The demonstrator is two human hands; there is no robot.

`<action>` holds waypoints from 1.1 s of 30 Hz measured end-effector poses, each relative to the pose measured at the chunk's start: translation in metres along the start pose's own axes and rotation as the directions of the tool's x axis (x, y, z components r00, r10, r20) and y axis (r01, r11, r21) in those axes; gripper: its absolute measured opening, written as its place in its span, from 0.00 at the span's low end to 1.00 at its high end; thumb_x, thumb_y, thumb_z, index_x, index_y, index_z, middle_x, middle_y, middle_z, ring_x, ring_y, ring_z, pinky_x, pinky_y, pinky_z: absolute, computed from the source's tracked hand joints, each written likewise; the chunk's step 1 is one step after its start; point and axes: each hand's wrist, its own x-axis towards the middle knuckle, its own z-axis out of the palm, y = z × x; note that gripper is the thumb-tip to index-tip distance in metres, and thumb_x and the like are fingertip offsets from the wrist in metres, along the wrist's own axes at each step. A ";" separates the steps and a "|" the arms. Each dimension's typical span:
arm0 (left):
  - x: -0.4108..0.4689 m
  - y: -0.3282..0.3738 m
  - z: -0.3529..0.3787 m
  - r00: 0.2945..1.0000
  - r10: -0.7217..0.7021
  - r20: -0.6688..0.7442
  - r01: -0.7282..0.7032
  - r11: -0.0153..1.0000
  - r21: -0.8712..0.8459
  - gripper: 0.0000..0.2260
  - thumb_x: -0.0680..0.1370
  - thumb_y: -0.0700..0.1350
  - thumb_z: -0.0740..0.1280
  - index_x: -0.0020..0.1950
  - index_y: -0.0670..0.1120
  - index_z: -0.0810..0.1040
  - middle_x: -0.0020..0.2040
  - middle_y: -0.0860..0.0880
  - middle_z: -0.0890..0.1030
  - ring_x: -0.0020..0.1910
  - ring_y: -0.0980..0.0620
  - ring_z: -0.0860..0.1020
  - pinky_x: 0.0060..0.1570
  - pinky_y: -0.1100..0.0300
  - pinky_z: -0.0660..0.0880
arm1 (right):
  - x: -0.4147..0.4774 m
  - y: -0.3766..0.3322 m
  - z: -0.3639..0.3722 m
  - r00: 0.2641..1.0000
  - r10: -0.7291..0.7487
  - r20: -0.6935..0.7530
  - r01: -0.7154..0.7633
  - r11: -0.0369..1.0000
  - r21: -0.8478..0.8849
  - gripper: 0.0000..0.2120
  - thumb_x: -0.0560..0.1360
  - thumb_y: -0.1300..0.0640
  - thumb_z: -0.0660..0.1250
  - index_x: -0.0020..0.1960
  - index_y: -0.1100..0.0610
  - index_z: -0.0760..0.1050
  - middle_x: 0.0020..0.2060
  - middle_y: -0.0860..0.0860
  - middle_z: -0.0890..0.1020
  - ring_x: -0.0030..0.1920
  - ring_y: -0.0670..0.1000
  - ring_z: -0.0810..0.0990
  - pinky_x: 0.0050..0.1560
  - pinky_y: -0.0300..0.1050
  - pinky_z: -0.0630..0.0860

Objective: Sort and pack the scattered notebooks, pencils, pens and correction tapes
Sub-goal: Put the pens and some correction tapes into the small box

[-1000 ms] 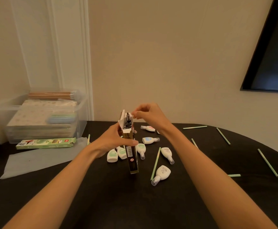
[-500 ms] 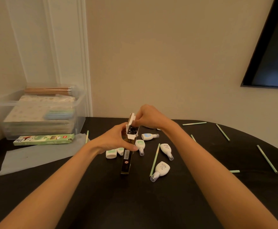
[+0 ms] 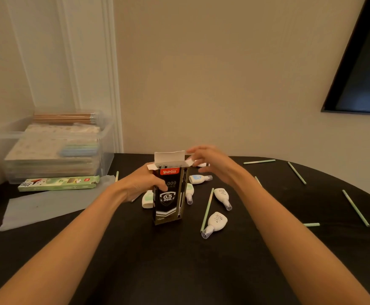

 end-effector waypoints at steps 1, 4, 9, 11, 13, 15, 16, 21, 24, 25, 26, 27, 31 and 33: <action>0.000 0.000 0.000 1.000 0.007 -0.023 -0.007 1.000 -0.007 0.23 0.69 0.29 0.66 0.53 0.56 0.73 0.51 0.50 0.79 0.53 0.53 0.76 0.46 0.61 0.72 | -0.001 0.006 0.000 0.999 0.002 0.033 -0.003 1.000 0.023 0.12 0.76 0.61 0.60 0.57 0.56 0.76 0.51 0.53 0.78 0.44 0.46 0.76 0.40 0.38 0.73; 0.000 0.000 0.000 0.998 0.008 -0.066 -0.010 1.000 -0.029 0.22 0.70 0.31 0.68 0.55 0.54 0.73 0.54 0.49 0.80 0.55 0.51 0.76 0.54 0.55 0.73 | -0.006 0.019 0.004 0.991 -0.020 0.134 -0.028 0.937 0.347 0.12 0.75 0.63 0.57 0.52 0.60 0.78 0.46 0.55 0.79 0.35 0.46 0.75 0.34 0.37 0.73; -0.004 -0.002 0.005 0.997 0.019 -0.075 -0.010 0.993 0.114 0.14 0.74 0.40 0.68 0.56 0.55 0.71 0.49 0.57 0.78 0.54 0.55 0.74 0.51 0.63 0.72 | -0.009 0.031 0.012 0.985 0.006 0.172 -0.095 0.853 0.514 0.13 0.74 0.67 0.53 0.50 0.63 0.74 0.48 0.59 0.78 0.30 0.48 0.76 0.32 0.39 0.75; -0.004 -0.003 0.008 0.985 0.086 -0.150 -0.055 0.979 0.197 0.16 0.75 0.43 0.68 0.59 0.53 0.69 0.48 0.60 0.75 0.52 0.60 0.74 0.41 0.70 0.71 | -0.009 0.030 0.015 0.986 -0.009 0.169 -0.073 0.878 0.474 0.11 0.78 0.61 0.56 0.53 0.62 0.75 0.47 0.57 0.78 0.31 0.47 0.76 0.33 0.38 0.75; -0.005 -0.005 0.011 0.932 0.201 -0.303 -0.105 0.946 0.306 0.19 0.73 0.44 0.70 0.61 0.49 0.67 0.51 0.57 0.74 0.50 0.61 0.73 0.40 0.71 0.70 | -0.009 0.026 0.018 0.989 -0.026 0.143 -0.029 0.930 0.367 0.13 0.78 0.55 0.60 0.56 0.61 0.77 0.48 0.56 0.79 0.32 0.46 0.75 0.35 0.38 0.75; -0.006 -0.007 0.012 0.854 0.299 -0.426 -0.126 0.912 0.389 0.23 0.71 0.44 0.72 0.62 0.45 0.66 0.55 0.51 0.75 0.53 0.55 0.74 0.46 0.67 0.71 | -0.008 0.019 0.020 0.995 -0.037 0.097 0.010 0.966 0.258 0.15 0.77 0.51 0.64 0.56 0.60 0.78 0.48 0.55 0.79 0.32 0.45 0.74 0.37 0.38 0.74; -0.007 -0.009 0.014 0.828 0.333 -0.451 -0.141 0.902 0.409 0.25 0.70 0.44 0.73 0.63 0.44 0.66 0.57 0.48 0.76 0.55 0.53 0.74 0.49 0.65 0.71 | -0.008 0.016 0.021 0.996 -0.041 0.074 0.024 0.975 0.221 0.13 0.76 0.51 0.65 0.54 0.59 0.79 0.47 0.54 0.79 0.32 0.45 0.74 0.36 0.38 0.73; -0.012 -0.015 0.024 0.779 0.434 -0.451 -0.251 0.877 0.411 0.32 0.68 0.41 0.74 0.67 0.44 0.61 0.60 0.44 0.76 0.54 0.56 0.75 0.50 0.67 0.72 | -0.005 0.005 0.031 0.999 -0.033 -0.031 0.036 0.996 0.087 0.03 0.76 0.60 0.64 0.49 0.59 0.75 0.41 0.54 0.78 0.30 0.44 0.73 0.33 0.36 0.72; -0.010 -0.017 0.024 0.756 0.439 -0.485 -0.263 0.883 0.390 0.31 0.68 0.40 0.74 0.64 0.44 0.61 0.59 0.42 0.77 0.56 0.51 0.78 0.53 0.61 0.75 | -0.004 0.001 0.035 0.996 -0.039 -0.075 0.044 0.997 0.064 0.05 0.76 0.62 0.64 0.51 0.60 0.75 0.44 0.55 0.78 0.29 0.44 0.72 0.30 0.34 0.71; -0.010 -0.018 0.024 0.753 0.432 -0.497 -0.262 0.889 0.376 0.31 0.68 0.40 0.74 0.63 0.44 0.60 0.59 0.42 0.78 0.56 0.50 0.78 0.53 0.59 0.75 | -0.005 0.000 0.035 0.996 -0.045 -0.079 0.050 0.997 0.065 0.04 0.76 0.62 0.63 0.50 0.58 0.75 0.43 0.54 0.79 0.29 0.43 0.72 0.29 0.34 0.71; -0.010 -0.018 0.024 0.749 0.427 -0.506 -0.265 0.894 0.361 0.31 0.68 0.39 0.74 0.63 0.44 0.60 0.59 0.42 0.78 0.55 0.50 0.78 0.54 0.59 0.75 | -0.005 0.000 0.036 0.996 -0.048 -0.079 0.054 0.996 0.071 0.03 0.76 0.61 0.63 0.49 0.56 0.75 0.41 0.53 0.79 0.29 0.43 0.72 0.29 0.33 0.71; -0.010 -0.018 0.024 0.745 0.422 -0.517 -0.269 0.899 0.346 0.31 0.68 0.39 0.74 0.64 0.44 0.60 0.59 0.42 0.78 0.54 0.51 0.78 0.53 0.60 0.75 | -0.006 0.001 0.037 0.996 -0.051 -0.077 0.057 0.995 0.080 0.03 0.77 0.60 0.64 0.48 0.55 0.76 0.39 0.52 0.79 0.28 0.43 0.73 0.29 0.33 0.71; -0.010 -0.016 0.025 0.726 0.399 -0.560 -0.265 0.914 0.308 0.28 0.67 0.38 0.75 0.57 0.48 0.60 0.58 0.43 0.78 0.49 0.58 0.76 0.42 0.75 0.74 | -0.007 0.004 0.036 0.993 -0.052 -0.103 0.065 0.990 0.126 0.06 0.77 0.55 0.64 0.52 0.56 0.76 0.38 0.50 0.80 0.28 0.42 0.73 0.30 0.32 0.72; -0.010 -0.013 0.024 0.736 0.394 -0.550 -0.270 0.917 0.295 0.26 0.68 0.38 0.74 0.57 0.49 0.62 0.58 0.44 0.78 0.49 0.58 0.76 0.41 0.75 0.74 | -0.005 0.003 0.036 0.990 -0.061 -0.126 0.076 0.990 0.116 0.05 0.77 0.56 0.64 0.50 0.56 0.77 0.38 0.50 0.80 0.29 0.43 0.73 0.30 0.32 0.71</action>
